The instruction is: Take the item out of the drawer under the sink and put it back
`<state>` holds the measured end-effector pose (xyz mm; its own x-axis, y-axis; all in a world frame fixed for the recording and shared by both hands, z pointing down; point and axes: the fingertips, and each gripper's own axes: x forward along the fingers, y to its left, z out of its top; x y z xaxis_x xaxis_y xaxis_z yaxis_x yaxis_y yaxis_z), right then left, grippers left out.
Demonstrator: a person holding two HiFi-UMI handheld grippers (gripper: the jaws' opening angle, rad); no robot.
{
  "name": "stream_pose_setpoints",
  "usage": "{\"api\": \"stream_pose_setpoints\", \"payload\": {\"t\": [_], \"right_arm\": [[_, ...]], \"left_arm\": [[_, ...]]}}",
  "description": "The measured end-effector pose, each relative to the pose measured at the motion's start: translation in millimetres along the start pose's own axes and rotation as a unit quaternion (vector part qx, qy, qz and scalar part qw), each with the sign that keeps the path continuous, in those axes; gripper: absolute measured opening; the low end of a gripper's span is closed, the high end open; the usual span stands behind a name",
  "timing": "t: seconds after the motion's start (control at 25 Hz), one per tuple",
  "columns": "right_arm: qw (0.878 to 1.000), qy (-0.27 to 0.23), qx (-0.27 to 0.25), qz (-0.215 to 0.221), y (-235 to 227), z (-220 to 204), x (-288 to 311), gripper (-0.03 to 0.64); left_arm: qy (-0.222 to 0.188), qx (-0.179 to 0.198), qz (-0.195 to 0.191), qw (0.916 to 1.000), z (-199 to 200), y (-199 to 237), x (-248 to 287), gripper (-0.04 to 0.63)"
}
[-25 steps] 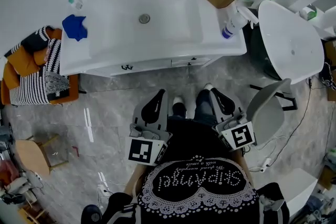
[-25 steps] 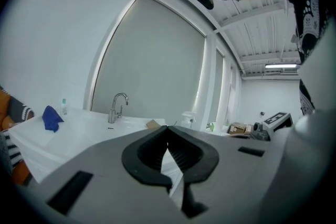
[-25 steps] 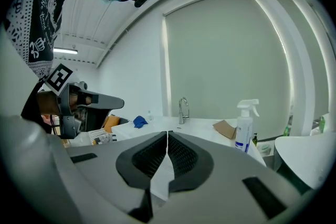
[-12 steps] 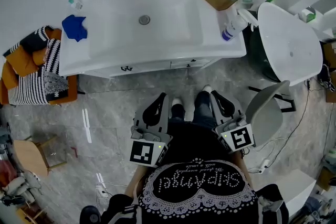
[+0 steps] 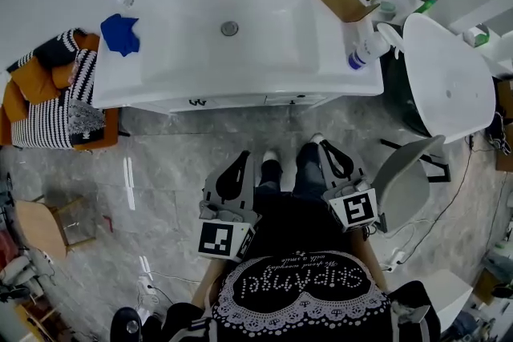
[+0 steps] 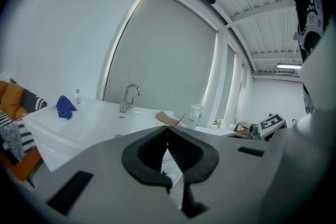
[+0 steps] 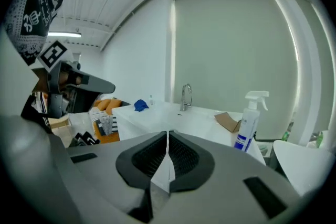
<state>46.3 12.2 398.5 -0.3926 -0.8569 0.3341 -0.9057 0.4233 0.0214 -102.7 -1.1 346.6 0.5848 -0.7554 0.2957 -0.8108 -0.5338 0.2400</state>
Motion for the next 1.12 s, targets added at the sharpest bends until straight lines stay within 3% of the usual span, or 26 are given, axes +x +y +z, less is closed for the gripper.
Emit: {"api": "stream_pose_setpoints", "payload": {"t": [0.16,0.64,1.0,1.12], "right_arm": [[0.999,0.035,-0.009,0.000,-6,-33,18,0.021],[0.995,0.099,0.032,0.000,-46,-119,62,0.025],[0.989,0.142,0.046,0.009,-54,-188,100,0.026],[0.986,0.158,0.059,0.006,-57,-208,116,0.094]], "left_arm": [[0.021,-0.006,0.009,0.9997,-11,3,2,0.005],[0.059,-0.010,0.031,0.9977,-26,-3,15,0.005],[0.101,-0.040,0.038,0.9934,-58,-10,15,0.005],[0.113,-0.046,0.039,0.9917,-67,-12,15,0.005]]}}
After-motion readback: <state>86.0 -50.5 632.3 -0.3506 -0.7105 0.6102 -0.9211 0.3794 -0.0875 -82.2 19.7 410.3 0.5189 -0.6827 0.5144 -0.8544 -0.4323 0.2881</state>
